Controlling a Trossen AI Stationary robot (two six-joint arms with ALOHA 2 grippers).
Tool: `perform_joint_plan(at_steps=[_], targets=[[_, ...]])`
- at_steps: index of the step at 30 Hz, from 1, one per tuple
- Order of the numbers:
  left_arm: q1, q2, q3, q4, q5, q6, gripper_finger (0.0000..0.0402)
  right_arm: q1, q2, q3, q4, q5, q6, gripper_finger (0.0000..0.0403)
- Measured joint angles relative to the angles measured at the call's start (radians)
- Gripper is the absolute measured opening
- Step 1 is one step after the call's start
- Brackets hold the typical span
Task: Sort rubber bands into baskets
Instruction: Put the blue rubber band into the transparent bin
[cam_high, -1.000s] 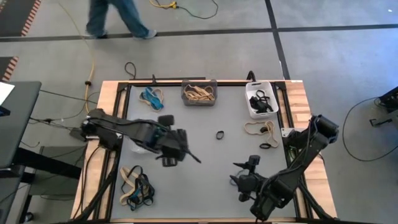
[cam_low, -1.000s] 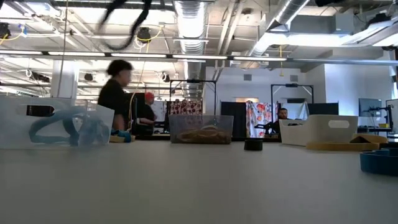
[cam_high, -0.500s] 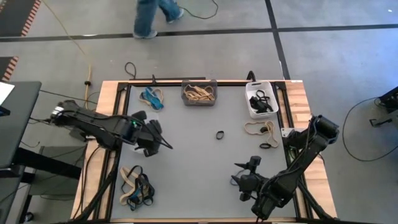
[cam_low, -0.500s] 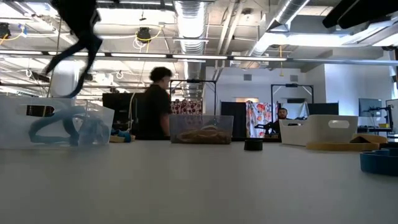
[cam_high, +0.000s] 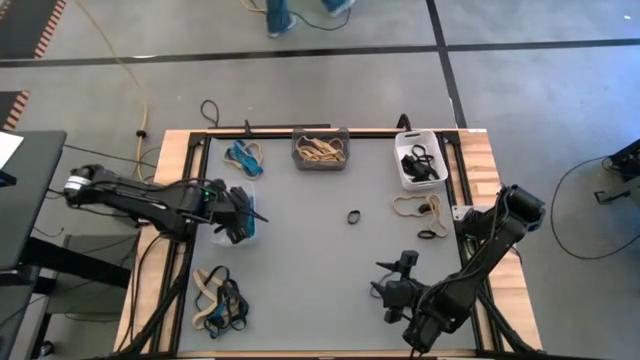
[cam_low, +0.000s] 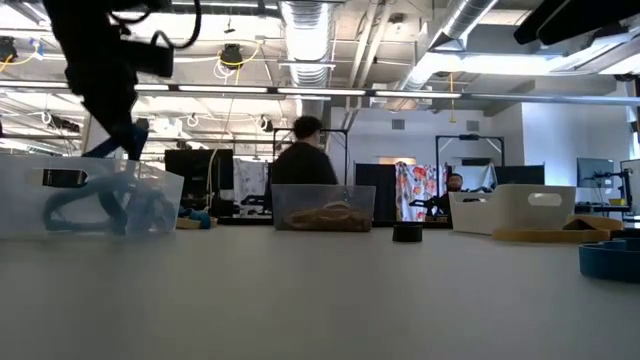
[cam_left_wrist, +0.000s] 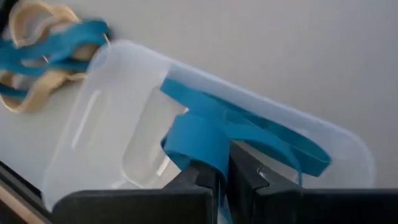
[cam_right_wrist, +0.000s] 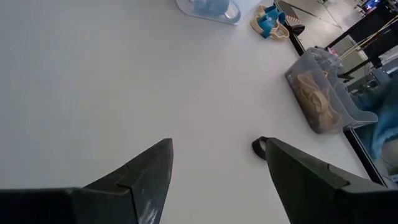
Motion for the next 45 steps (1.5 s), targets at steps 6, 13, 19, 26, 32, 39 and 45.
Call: perform_joint_plan(at_steps=[6,13,19,26,32,39,45], targets=[[0.05,0.01,-0.047,0.018,0.026,-0.022,0.0071,0.001,0.0,0.0,0.007,0.0,-0.002,0.0285],[0.09,0.009,-0.053,0.01,0.039,-0.036,0.0176,0.003,0.0,-0.005,0.018,-0.001,-0.002,0.0285],[0.139,0.009,-0.046,-0.068,0.113,-0.04,0.0216,0.003,0.0,-0.039,0.039,-0.017,0.005,0.0285],[0.169,0.008,0.037,-0.156,0.043,-0.056,0.0219,0.003,0.0,-0.042,0.044,-0.025,0.006,0.0285],[0.168,0.008,0.149,-0.141,-0.014,-0.036,0.0219,0.003,0.0,-0.042,0.044,-0.026,0.007,0.0285],[0.144,0.007,0.206,0.028,0.022,0.067,0.0219,0.003,0.0,-0.042,0.044,-0.035,0.008,0.0285],[0.077,0.038,0.206,0.287,0.104,0.191,0.0219,0.004,0.003,-0.042,0.043,-0.1,0.009,0.0285]])
